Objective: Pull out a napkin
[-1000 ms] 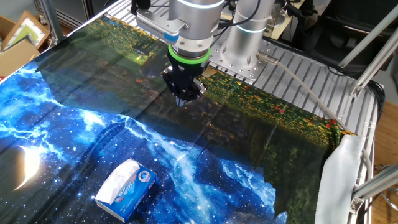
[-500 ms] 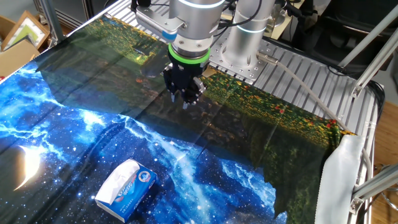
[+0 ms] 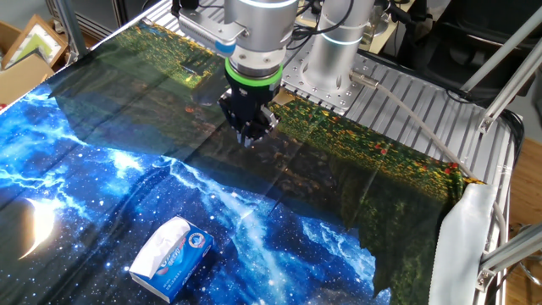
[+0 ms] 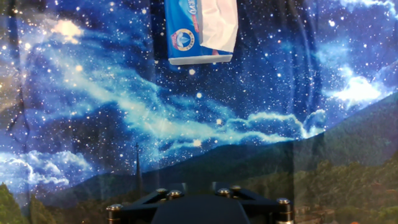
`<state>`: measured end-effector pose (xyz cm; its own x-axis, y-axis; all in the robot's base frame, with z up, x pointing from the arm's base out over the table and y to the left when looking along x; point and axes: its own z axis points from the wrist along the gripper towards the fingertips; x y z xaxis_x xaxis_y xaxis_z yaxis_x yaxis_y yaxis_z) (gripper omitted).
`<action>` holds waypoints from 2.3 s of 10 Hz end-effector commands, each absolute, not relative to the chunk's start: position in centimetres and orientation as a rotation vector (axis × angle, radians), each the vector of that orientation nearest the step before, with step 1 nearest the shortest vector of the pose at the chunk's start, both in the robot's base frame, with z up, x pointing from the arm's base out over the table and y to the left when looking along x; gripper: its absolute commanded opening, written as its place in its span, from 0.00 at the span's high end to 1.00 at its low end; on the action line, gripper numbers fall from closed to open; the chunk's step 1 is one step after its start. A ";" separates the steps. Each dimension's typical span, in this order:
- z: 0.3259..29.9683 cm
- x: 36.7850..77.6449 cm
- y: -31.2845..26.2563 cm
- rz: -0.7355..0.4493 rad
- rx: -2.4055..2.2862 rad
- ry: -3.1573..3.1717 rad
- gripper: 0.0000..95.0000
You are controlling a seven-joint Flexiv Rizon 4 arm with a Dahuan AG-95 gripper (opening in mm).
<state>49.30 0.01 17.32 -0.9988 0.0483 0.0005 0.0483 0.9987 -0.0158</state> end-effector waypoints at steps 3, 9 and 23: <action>17.4 49.7 -0.1 0.029 -0.077 -3.140 1.00; 17.6 50.2 -0.2 0.019 -0.086 -3.130 1.00; 17.9 42.7 0.0 0.005 -0.204 -3.129 1.00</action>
